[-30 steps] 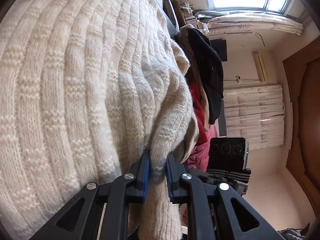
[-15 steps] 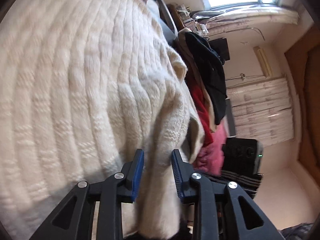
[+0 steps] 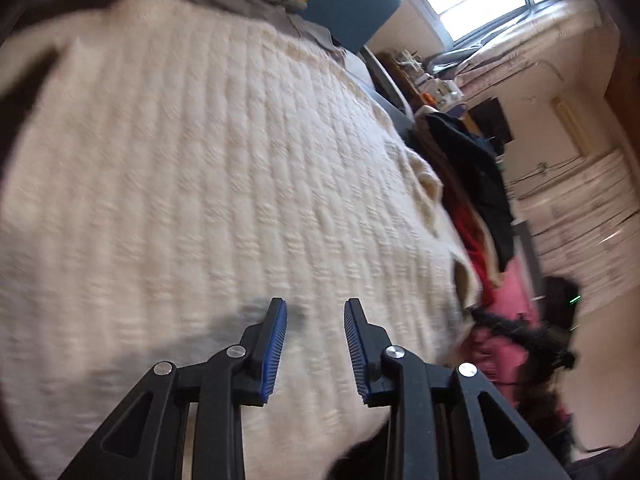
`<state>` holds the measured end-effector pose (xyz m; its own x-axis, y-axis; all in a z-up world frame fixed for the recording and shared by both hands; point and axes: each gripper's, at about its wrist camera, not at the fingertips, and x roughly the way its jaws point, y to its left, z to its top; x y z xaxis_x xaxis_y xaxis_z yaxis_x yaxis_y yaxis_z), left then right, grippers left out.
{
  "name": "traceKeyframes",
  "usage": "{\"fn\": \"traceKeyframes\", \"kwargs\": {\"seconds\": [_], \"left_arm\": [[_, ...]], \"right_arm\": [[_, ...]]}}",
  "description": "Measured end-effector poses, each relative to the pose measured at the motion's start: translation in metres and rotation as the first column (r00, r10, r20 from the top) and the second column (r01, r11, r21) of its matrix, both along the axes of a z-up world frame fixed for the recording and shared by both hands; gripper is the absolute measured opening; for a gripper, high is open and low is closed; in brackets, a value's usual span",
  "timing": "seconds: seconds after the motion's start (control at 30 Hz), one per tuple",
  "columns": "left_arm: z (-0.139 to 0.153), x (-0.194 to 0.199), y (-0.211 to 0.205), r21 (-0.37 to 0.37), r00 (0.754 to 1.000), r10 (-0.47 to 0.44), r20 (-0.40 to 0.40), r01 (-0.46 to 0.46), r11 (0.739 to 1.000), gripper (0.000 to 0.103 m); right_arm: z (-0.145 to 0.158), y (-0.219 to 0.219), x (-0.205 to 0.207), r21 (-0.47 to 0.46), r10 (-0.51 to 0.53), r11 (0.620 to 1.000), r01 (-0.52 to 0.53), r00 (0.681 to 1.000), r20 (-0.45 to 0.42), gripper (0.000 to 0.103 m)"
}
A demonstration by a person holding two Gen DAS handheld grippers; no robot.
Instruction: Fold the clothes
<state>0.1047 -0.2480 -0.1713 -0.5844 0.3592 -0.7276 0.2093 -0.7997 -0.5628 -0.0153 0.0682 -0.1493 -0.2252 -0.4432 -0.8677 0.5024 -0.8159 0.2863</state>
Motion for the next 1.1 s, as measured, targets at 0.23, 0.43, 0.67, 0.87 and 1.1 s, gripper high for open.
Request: {"fn": "traceKeyframes", "kwargs": {"seconds": [0.23,0.43,0.67,0.87,1.1], "left_arm": [[0.025,0.002,-0.030,-0.352,0.995,0.076,-0.068,-0.096,0.931,0.030],[-0.013,0.001,-0.035,-0.519,0.995,0.093,0.046,-0.055,0.853,0.031],[-0.024,0.014,-0.046,-0.511,0.982,0.190,0.009,-0.159,0.845,0.033],[-0.007,0.009,-0.045,-0.492,0.975,0.217,0.052,-0.165,0.855,0.033],[0.049,-0.054,-0.061,-0.585,0.992,0.075,-0.104,-0.122,0.802,0.033]], "right_arm": [[0.032,-0.064,-0.023,-0.095,0.077,0.991,-0.091,0.987,-0.140,0.025],[-0.017,-0.134,-0.062,0.139,0.161,0.980,-0.141,0.976,-0.147,0.027],[-0.038,-0.147,-0.087,0.161,0.157,0.978,-0.133,0.977,-0.147,0.031],[-0.037,-0.157,-0.102,0.169,0.192,0.971,-0.167,0.971,-0.141,0.032],[0.009,-0.148,-0.120,-0.007,0.162,0.986,-0.164,0.978,-0.131,0.034]]}}
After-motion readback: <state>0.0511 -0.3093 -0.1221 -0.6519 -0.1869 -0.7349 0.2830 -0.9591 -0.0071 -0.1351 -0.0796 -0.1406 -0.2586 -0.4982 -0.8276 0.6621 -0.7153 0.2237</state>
